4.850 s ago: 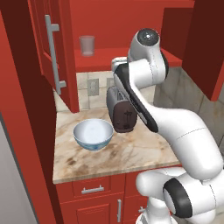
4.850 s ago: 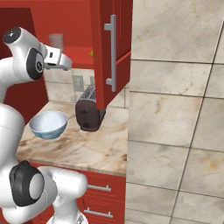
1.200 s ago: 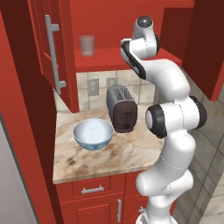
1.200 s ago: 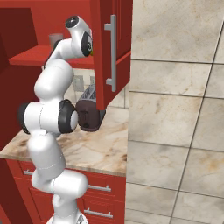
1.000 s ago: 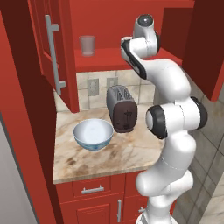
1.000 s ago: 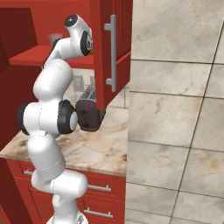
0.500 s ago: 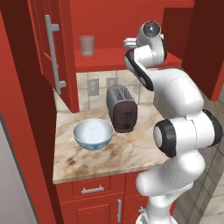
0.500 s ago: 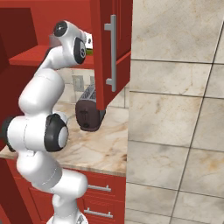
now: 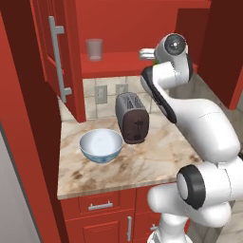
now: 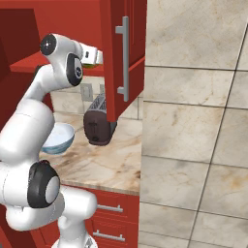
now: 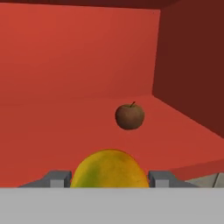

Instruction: Open the cabinet. Pick the mango and apple from the cabinet and place them into the bowl. Then close the cabinet.

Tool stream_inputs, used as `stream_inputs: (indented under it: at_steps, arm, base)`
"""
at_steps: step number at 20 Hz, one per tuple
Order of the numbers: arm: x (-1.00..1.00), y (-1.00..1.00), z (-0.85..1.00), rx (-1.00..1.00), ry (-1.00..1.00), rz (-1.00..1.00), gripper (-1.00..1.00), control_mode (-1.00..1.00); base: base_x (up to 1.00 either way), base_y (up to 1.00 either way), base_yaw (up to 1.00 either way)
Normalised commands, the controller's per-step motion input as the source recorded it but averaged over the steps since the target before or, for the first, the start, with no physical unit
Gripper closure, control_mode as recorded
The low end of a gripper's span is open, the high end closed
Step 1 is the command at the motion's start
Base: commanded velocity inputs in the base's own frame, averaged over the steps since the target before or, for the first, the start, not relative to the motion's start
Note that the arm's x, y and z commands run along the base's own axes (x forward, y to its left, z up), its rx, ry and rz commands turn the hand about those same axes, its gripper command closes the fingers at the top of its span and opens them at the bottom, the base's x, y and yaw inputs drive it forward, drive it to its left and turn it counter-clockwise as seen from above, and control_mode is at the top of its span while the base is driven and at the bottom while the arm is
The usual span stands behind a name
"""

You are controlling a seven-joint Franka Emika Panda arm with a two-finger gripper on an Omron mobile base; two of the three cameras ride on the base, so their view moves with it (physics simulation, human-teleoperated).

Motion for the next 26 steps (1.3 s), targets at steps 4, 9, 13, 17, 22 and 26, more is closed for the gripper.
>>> stream_inputs:
  at_steps: [4,9,13,17,22,26]
  arm:
    - [-0.80,0.15,0.34,0.00,0.18,0.00,1.00,-1.00]
    - [-0.64,0.26,0.26,0.00,0.28,0.00,1.00,-1.00]
    - [-0.48,0.37,0.01,0.00,0.11,0.02,1.00,-1.00]
    - [-0.42,0.45,-0.05,-0.01,0.01,0.03,1.00,-1.00]
    - [-0.32,0.45,-0.28,0.00,0.00,0.04,1.00,-1.00]
    - [-0.16,0.43,-0.39,0.00,0.01,0.05,1.00,-1.00]
  base:
    - [0.00,0.00,0.00]
    - [0.00,0.00,0.00]
    - [0.00,0.00,0.00]
    - [0.00,0.00,0.00]
    - [0.00,0.00,0.00]
    - [0.00,0.00,0.00]
